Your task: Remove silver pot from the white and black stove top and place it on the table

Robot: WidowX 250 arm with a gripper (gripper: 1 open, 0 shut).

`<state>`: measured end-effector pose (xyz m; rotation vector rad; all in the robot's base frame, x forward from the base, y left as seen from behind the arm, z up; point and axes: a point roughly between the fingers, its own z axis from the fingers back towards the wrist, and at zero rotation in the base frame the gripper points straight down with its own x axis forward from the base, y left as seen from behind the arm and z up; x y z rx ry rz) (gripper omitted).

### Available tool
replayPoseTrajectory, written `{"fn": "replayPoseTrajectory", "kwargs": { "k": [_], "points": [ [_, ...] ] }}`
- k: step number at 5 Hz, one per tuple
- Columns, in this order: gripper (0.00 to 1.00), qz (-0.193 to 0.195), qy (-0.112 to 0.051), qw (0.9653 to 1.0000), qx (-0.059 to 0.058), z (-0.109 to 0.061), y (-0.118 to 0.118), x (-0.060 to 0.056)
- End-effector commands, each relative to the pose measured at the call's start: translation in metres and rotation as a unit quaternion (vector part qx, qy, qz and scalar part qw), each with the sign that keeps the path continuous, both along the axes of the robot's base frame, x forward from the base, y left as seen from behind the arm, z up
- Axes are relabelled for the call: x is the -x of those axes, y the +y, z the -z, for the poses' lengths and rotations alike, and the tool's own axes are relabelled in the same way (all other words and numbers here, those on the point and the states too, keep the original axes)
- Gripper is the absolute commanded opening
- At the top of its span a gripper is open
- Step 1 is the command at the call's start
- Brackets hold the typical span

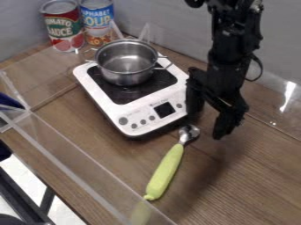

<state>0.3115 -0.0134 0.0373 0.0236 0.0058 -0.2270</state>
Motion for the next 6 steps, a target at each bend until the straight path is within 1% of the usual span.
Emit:
{"fn": "replayPoseTrajectory", "kwargs": {
  "k": [1, 2, 3, 4, 5, 6],
  "points": [
    [1.0, 0.001, -0.027, 0.9996, -0.005, -0.011, 0.01, -0.013],
    [1.0, 0.008, -0.03, 0.9995, -0.006, -0.012, 0.012, -0.015],
    [1.0, -0.004, -0.031, 0.9994, -0.015, -0.027, 0.023, -0.018],
    [1.0, -0.037, -0.04, 0.9981, -0.029, -0.057, 0.048, -0.02],
    [1.0, -0.07, -0.05, 0.9953, -0.042, -0.092, 0.069, -0.016],
    [1.0, -0.093, -0.057, 0.9931, -0.043, -0.115, 0.084, -0.003]
  ]
}}
